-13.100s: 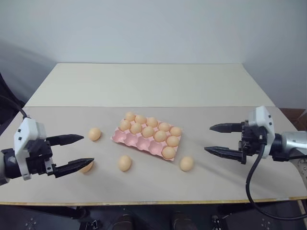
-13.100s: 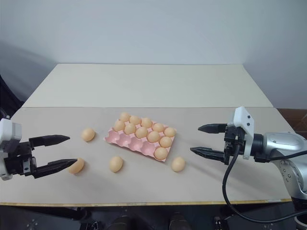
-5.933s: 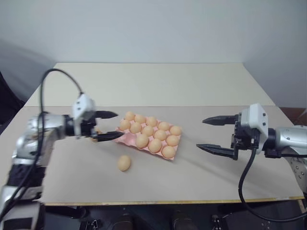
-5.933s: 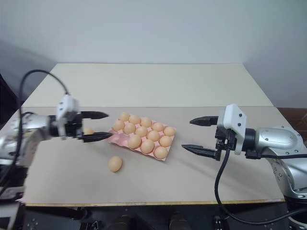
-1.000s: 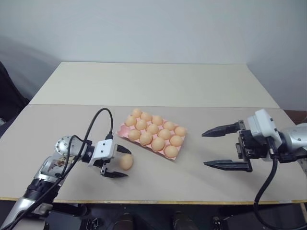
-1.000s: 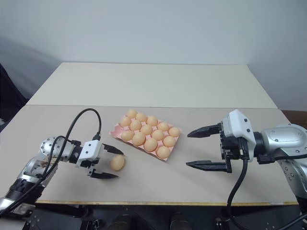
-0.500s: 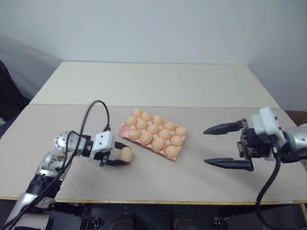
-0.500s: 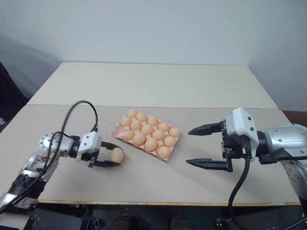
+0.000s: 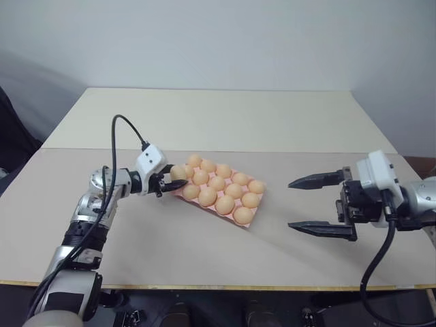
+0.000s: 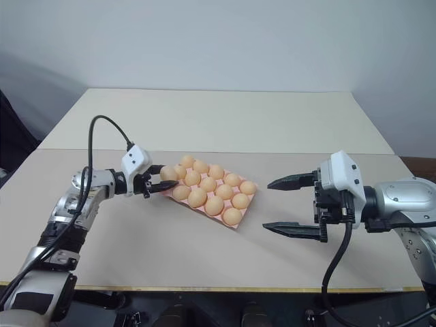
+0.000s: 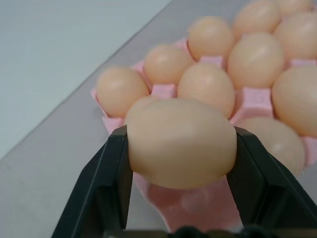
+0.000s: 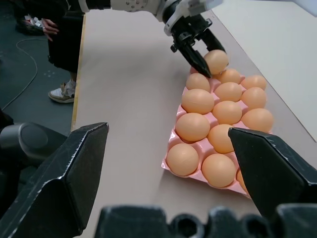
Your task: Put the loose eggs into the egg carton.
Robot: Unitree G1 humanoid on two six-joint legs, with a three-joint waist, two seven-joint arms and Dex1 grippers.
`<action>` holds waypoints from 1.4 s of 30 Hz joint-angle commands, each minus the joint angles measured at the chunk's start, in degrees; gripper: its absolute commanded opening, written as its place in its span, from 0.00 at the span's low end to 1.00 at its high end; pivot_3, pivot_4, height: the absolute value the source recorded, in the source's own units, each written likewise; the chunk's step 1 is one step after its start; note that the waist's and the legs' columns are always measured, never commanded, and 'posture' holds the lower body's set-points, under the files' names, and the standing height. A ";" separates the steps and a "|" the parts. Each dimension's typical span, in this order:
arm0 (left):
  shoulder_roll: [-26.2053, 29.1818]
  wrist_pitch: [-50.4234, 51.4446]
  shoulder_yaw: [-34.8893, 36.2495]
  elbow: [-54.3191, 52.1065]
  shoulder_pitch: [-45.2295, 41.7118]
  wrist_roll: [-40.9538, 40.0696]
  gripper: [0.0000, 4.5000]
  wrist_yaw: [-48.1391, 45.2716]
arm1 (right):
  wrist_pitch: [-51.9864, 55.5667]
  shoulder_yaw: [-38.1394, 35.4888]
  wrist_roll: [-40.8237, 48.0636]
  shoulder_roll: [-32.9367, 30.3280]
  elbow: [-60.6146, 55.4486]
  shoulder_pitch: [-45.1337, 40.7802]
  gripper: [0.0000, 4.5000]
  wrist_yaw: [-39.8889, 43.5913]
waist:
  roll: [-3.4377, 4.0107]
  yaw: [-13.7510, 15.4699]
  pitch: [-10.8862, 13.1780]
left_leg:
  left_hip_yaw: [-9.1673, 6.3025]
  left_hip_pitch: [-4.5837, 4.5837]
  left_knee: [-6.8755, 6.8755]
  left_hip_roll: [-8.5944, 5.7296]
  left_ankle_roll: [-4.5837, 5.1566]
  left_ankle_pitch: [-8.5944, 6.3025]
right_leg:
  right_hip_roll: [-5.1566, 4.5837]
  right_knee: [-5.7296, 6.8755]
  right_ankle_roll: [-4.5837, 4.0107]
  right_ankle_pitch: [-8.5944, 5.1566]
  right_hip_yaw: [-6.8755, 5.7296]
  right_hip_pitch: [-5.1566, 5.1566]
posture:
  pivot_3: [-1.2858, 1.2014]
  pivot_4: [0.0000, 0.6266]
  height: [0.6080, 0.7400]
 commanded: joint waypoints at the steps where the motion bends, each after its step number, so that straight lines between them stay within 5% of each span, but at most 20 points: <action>1: 0.88 0.67 1.20 -0.99 -2.14 -1.16 0.61 -1.66 | -0.20 -2.82 1.07 -0.31 -1.67 0.54 1.00 -0.47 | 0.00 0.13 0.00 | 0.00 0.00 0.00 0.00 0.00 0.00 | 0.00 0.00 0.00 0.00 0.00 0.01 | 0.52 0.24 1.00; 7: 3.22 2.97 2.99 -3.95 -1.34 -3.42 0.99 -4.44 | -0.34 -2.89 1.15 -0.23 -1.97 0.96 1.00 -0.97 | 0.00 0.11 0.00 | 0.00 0.00 0.00 0.00 0.00 0.00 | 0.00 0.00 0.00 0.00 0.00 0.01 | 0.52 0.24 1.00; 17: 14.12 5.09 12.20 -12.95 4.51 -12.30 0.99 -13.81 | -1.63 -1.15 -0.03 0.47 -0.04 -0.58 1.00 -0.52 | 0.00 -0.65 0.00 | 0.02 -0.01 -0.03 0.03 0.00 0.00 | 0.00 0.02 0.00 0.00 0.02 -0.06 | 0.52 0.24 1.00; 25: 26.44 14.85 27.24 -28.00 22.48 -25.53 0.99 -22.61 | -3.66 0.04 -2.53 1.55 4.40 -0.94 1.00 0.46 | 0.01 -0.99 0.01 | 0.05 0.05 -0.03 0.07 0.00 0.00 | -0.02 0.01 0.00 -0.02 -0.01 -0.01 | 0.52 0.24 1.00; 33: 25.67 24.59 41.69 -42.51 38.77 -31.63 0.99 -18.06 | -3.94 0.73 -4.39 3.67 5.09 0.70 1.00 -1.17 | 0.00 -1.41 0.01 | 0.10 0.03 -0.12 0.09 0.00 0.00 | -0.02 -0.01 0.00 -0.02 0.03 -0.08 | 0.52 0.24 1.00; 42: 24.17 24.24 44.17 -47.61 44.23 -32.21 0.99 -13.74 | -3.31 2.07 -4.51 4.24 6.31 -1.74 1.00 -1.61 | 0.00 -1.33 0.01 | 0.10 0.20 -0.12 0.09 -0.01 0.00 | -0.01 -0.01 -0.03 -0.02 0.02 0.06 | 0.52 0.24 1.00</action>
